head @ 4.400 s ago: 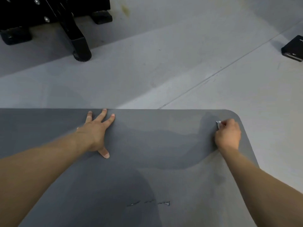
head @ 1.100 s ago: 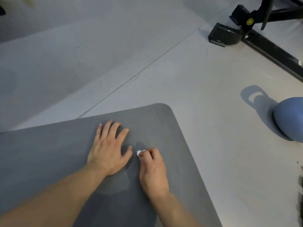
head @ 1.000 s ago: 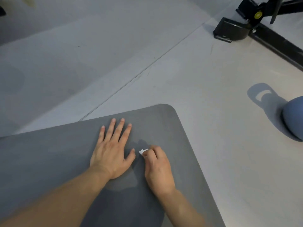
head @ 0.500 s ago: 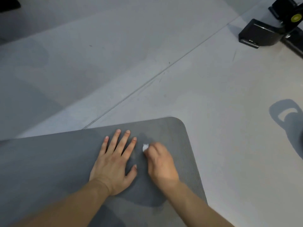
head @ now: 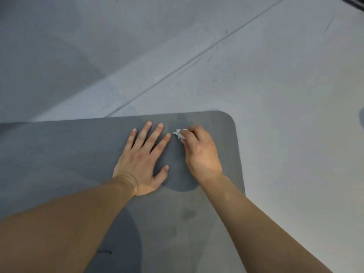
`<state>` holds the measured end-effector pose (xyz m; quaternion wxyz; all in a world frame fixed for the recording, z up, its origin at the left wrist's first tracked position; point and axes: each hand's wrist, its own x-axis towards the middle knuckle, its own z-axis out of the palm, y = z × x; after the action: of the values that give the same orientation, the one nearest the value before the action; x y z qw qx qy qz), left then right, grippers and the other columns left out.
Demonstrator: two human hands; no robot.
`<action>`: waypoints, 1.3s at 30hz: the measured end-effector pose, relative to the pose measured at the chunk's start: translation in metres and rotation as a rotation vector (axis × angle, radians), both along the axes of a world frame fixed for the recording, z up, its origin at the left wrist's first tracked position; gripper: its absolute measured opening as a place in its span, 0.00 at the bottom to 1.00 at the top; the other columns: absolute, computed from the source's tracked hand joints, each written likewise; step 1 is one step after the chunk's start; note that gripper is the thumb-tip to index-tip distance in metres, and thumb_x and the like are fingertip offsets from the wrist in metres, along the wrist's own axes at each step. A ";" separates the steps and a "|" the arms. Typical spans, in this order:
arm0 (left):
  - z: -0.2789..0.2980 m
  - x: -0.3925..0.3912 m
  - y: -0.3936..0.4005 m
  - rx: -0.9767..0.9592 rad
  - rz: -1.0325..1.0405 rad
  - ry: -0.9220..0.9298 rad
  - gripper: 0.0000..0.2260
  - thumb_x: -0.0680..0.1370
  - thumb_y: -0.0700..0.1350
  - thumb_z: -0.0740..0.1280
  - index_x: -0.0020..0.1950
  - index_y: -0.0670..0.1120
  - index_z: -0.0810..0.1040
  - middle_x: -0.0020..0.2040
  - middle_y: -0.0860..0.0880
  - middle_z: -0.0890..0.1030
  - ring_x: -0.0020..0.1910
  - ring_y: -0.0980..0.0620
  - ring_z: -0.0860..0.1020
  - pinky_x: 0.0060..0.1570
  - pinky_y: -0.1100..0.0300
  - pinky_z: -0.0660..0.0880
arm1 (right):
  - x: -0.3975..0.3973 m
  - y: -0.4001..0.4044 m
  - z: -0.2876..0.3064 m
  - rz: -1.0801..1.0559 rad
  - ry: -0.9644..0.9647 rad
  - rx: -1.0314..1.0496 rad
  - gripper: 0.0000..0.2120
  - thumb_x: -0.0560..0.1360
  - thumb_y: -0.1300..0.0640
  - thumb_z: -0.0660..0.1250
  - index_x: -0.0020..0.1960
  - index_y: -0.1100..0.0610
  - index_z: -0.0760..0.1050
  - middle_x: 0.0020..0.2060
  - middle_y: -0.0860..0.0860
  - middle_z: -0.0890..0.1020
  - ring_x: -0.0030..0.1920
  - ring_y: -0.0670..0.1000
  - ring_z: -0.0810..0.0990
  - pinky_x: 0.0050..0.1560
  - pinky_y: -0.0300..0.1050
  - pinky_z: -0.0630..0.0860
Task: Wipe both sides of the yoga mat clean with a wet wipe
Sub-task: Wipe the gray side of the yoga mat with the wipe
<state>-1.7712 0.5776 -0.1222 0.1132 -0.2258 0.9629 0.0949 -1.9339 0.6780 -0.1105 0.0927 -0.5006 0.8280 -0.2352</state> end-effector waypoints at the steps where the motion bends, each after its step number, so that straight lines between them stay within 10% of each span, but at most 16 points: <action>1: 0.000 0.000 0.000 -0.003 0.000 0.000 0.38 0.75 0.64 0.54 0.83 0.49 0.53 0.83 0.47 0.47 0.81 0.42 0.43 0.77 0.37 0.49 | -0.001 -0.002 -0.001 -0.006 -0.008 0.004 0.07 0.77 0.61 0.64 0.53 0.61 0.79 0.47 0.57 0.77 0.44 0.60 0.77 0.46 0.51 0.75; 21: -0.006 0.003 -0.001 -0.002 0.021 0.066 0.38 0.76 0.64 0.54 0.83 0.50 0.53 0.83 0.43 0.46 0.82 0.43 0.42 0.78 0.39 0.49 | -0.002 -0.046 0.006 -0.199 0.041 -0.042 0.06 0.68 0.70 0.68 0.38 0.61 0.79 0.38 0.56 0.77 0.36 0.59 0.76 0.35 0.48 0.73; 31: -0.009 0.002 -0.001 0.027 0.040 0.092 0.39 0.74 0.64 0.57 0.83 0.52 0.54 0.83 0.45 0.47 0.82 0.44 0.43 0.78 0.39 0.49 | 0.037 0.066 0.009 -0.131 0.039 0.015 0.09 0.76 0.65 0.64 0.52 0.55 0.80 0.47 0.50 0.78 0.44 0.54 0.78 0.45 0.49 0.76; 39: -0.008 0.004 0.000 0.000 0.014 0.077 0.37 0.75 0.65 0.56 0.82 0.55 0.56 0.83 0.46 0.49 0.82 0.42 0.45 0.77 0.38 0.49 | -0.025 -0.029 0.005 -0.209 0.075 -0.006 0.06 0.68 0.71 0.67 0.38 0.61 0.77 0.38 0.57 0.76 0.37 0.61 0.75 0.36 0.51 0.72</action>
<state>-1.7677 0.5776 -0.1303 0.0754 -0.2286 0.9650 0.1044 -1.9585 0.6486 -0.1053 0.0352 -0.4203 0.8778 -0.2272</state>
